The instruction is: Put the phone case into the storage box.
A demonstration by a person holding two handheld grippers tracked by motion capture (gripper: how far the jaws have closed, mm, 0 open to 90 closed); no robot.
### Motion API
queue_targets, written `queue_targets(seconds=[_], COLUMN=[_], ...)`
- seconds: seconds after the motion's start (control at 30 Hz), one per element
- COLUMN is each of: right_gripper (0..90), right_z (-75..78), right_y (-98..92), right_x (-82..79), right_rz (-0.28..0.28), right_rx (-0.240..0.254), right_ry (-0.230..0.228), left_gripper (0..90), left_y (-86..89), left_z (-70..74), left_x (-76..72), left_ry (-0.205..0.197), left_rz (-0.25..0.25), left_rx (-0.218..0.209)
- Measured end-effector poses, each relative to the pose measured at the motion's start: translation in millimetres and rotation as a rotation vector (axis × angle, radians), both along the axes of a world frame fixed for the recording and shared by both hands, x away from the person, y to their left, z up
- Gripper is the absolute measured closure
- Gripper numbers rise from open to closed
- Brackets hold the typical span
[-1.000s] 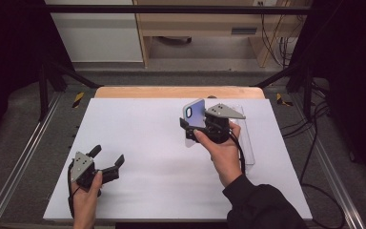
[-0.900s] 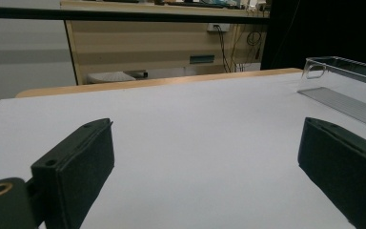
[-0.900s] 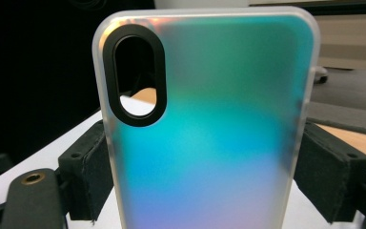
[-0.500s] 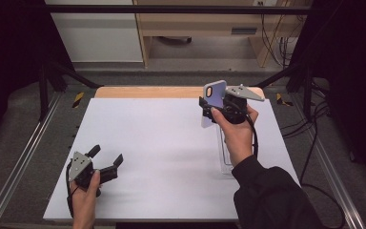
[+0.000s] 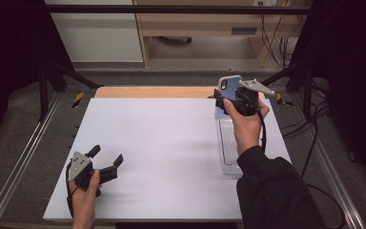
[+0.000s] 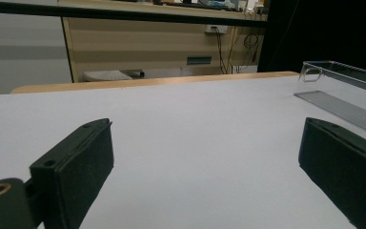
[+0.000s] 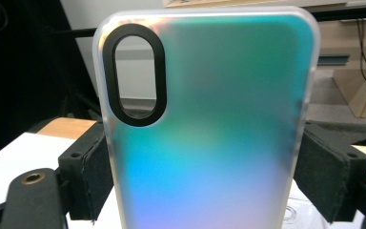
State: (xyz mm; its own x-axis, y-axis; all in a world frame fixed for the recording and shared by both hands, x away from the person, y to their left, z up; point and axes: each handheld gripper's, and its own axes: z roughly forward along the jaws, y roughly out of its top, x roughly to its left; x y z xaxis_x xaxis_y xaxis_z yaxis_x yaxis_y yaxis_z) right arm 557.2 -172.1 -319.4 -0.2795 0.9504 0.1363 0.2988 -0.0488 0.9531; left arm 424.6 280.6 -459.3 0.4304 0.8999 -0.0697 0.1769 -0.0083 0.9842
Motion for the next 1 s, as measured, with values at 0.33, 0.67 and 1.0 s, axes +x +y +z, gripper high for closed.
queue_targets(seconds=[0.33, 0.67, 1.0], right_gripper=[17.2, 17.2, 17.2], right_z=[-5.9, -15.2, -22.9], right_y=[-11.7, -20.7, -26.3], right_x=[12.6, 24.3, 33.8], right_rz=[-0.053, -0.097, -0.134], right_rx=[0.002, 0.003, 0.014], right_ry=[0.006, 0.013, 0.025], left_gripper=[3.3, 3.3, 3.1], left_y=[-0.9, -0.8, -2.7], left_z=[-0.1, -0.1, 0.6], left_x=[0.0, 0.0, -0.2], left_ry=[0.0, -0.002, -0.011], left_rz=[-0.008, -0.01, -0.019], left_rx=[-0.001, -0.002, 0.012])
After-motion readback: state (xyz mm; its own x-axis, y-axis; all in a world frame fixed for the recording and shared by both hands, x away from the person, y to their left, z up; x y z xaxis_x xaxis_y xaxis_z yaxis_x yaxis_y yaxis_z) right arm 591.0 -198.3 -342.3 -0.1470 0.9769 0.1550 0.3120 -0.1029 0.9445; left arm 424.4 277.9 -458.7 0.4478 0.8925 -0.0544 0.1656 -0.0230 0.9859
